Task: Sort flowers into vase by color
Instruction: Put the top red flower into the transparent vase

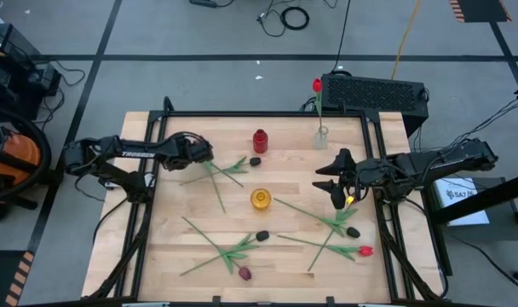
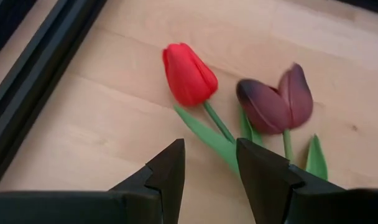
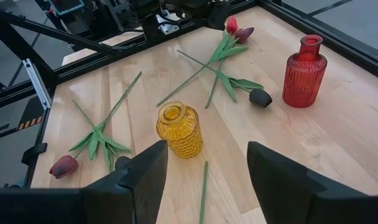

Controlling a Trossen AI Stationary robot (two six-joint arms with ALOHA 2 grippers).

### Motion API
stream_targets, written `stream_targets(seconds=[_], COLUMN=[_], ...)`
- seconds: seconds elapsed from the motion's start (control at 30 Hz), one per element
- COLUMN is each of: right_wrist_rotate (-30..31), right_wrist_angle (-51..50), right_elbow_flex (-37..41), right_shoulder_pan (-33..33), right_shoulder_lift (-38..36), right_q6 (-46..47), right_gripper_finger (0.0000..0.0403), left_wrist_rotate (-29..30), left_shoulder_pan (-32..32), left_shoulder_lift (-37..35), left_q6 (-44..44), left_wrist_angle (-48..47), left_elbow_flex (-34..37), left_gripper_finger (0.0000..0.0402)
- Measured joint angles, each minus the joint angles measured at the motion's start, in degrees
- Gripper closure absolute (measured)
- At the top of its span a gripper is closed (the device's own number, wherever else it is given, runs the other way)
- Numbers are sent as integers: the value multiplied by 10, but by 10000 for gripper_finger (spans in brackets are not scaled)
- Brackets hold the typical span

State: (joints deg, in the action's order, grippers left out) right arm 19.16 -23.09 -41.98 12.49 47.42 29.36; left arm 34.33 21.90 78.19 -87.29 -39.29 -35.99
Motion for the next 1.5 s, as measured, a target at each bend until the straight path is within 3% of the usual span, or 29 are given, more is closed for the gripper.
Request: stream_targets(seconds=[0.57,0.83,0.97,1.2,1.5], right_wrist_rotate=[0,-1,-1,-1,-1], right_wrist_angle=[0,-2,-4,-5,-6], right_elbow_flex=[0,0,0,0,0], right_shoulder_pan=[1,1,1,1,1], right_shoulder_lift=[0,0,0,0,0], right_q6=[2,1,2,2,1], right_gripper_finger=[190,190,190,190,190], left_wrist_rotate=[-30,-35,-31,-8,4], left_shoulder_pan=[59,80,80,81,82], left_shoulder_lift=[88,123,122,122,97], left_q6=[-9,37,40,38,57], left_wrist_angle=[87,87,79,74,63], left_elbow_flex=[0,-4,-3,-2,1], left_gripper_finger=[252,254,288,389,387])
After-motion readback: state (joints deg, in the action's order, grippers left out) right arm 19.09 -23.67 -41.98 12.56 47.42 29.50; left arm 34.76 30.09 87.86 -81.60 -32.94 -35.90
